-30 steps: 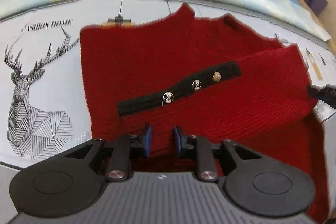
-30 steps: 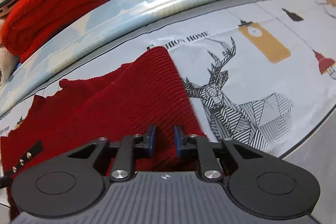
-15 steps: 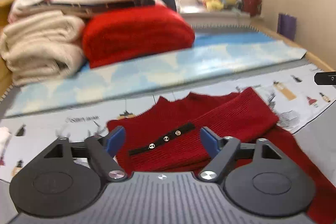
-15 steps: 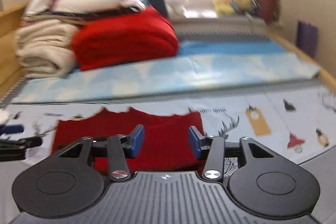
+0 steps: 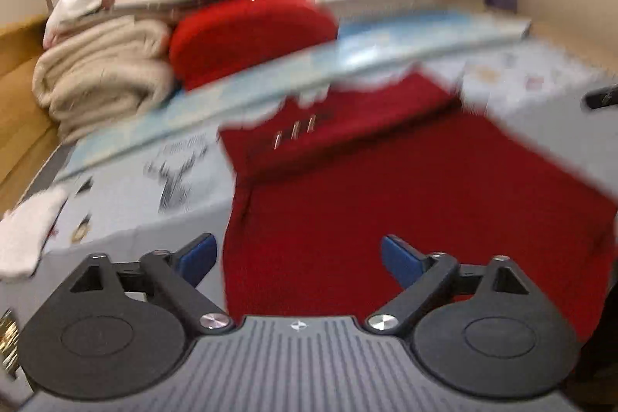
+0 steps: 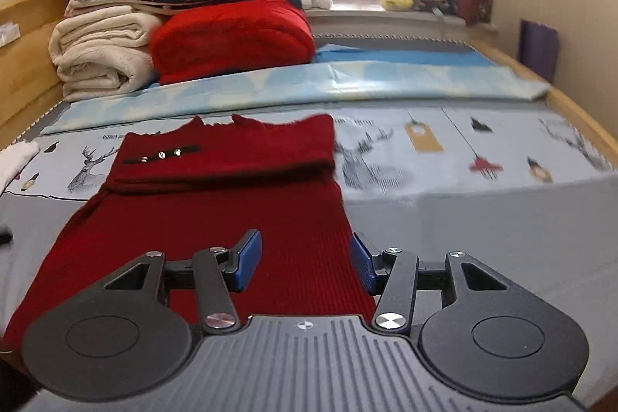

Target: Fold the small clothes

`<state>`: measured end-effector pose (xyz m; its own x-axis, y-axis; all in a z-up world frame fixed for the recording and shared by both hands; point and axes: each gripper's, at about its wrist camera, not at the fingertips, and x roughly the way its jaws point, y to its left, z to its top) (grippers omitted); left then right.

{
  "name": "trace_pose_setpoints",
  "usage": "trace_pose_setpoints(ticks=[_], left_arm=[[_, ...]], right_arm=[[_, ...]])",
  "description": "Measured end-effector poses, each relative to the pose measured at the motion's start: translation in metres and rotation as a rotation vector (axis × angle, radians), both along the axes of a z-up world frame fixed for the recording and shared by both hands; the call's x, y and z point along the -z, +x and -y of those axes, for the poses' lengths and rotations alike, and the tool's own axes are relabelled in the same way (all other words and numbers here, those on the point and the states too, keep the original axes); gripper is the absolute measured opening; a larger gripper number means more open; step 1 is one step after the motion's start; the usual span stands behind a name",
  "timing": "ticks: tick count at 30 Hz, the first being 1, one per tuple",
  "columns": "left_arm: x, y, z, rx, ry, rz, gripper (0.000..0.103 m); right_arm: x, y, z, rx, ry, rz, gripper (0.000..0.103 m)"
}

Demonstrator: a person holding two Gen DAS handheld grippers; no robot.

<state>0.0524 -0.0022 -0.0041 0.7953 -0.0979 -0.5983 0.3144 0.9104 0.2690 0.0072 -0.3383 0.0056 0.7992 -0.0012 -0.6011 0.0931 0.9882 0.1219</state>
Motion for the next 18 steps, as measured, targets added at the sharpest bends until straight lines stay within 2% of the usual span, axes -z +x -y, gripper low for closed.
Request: trace_pose_setpoints(ticks=[3,5,6,7,9,10,11,14,18], left_arm=[[-0.012,-0.005,-0.005,-0.004,-0.046,0.009,0.087],[-0.018,-0.012,-0.015,-0.01,-0.109,0.036,0.087],[-0.014,-0.015,-0.021,-0.014,-0.13,0.027,0.081],[-0.01,-0.015,-0.025,-0.018,-0.143,0.004,0.07],[0.006,-0.013,-0.032,-0.031,-0.173,-0.057,0.059],[0.017,-0.008,-0.032,-0.033,-0.154,-0.121,0.043],[0.021,-0.005,-0.032,-0.043,-0.133,-0.159,0.032],[0.019,0.006,-0.048,-0.071,-0.222,-0.174,0.031],[0.03,0.028,-0.075,-0.22,-0.282,-0.274,0.031]], right_arm=[[0.014,-0.002,0.008,0.055,0.035,-0.068,0.053],[0.013,-0.001,0.012,0.042,0.066,-0.048,0.053],[0.014,-0.001,0.012,0.042,0.061,-0.047,0.053],[0.016,0.0,0.013,0.05,0.052,-0.056,0.053],[0.023,0.003,0.014,0.057,0.054,-0.075,0.053],[0.026,0.005,0.016,0.055,0.056,-0.081,0.053],[0.029,0.008,0.015,0.052,0.053,-0.091,0.053],[0.043,0.014,0.016,0.052,0.017,-0.145,0.053],[0.063,0.019,0.021,0.06,-0.005,-0.23,0.053]])
